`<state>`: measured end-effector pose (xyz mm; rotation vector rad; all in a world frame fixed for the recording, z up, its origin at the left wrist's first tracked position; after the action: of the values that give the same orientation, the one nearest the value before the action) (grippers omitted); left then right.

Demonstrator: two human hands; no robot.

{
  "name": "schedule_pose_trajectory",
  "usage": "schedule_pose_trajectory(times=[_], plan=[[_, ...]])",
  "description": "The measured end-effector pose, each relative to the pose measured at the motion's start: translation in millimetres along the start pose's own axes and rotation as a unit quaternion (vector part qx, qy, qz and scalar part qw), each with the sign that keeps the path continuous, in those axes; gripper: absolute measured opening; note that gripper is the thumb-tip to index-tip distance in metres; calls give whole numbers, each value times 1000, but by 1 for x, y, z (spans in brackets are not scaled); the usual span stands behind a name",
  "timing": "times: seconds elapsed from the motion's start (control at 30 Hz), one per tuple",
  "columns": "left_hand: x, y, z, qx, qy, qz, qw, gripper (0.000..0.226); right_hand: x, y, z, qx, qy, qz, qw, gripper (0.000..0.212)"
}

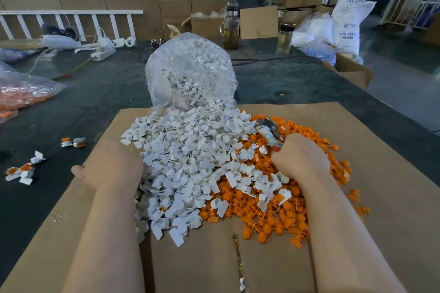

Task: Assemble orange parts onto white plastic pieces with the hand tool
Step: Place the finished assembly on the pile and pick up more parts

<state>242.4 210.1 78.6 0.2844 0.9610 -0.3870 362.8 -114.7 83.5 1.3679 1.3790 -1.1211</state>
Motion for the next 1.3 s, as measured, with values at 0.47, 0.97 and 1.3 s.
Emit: schedule_pose_trajectory(times=[0.47,0.97,1.3], plan=[[15,-72,80,162,-489,-123,848,6,5,5,-7,-34,17,26,999,11],[28,-96,93,92,-607,-253,748,8,-16,-2,-25,-130,324,113,930,7],[31,-100,95,93,-588,-265,759,11,-22,-20,-51,-241,463,89,848,24]])
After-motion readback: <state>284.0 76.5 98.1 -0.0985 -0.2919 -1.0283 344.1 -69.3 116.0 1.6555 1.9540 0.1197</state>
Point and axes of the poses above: each hand's wrist, its own y-axis towards the middle knuckle, its own x-axis out of the palm, z = x × y, the point moved 6 cm from there along y, towards the middle knuckle, and after that the axes turned 6 degrees about -y, right-handed, at the moved point
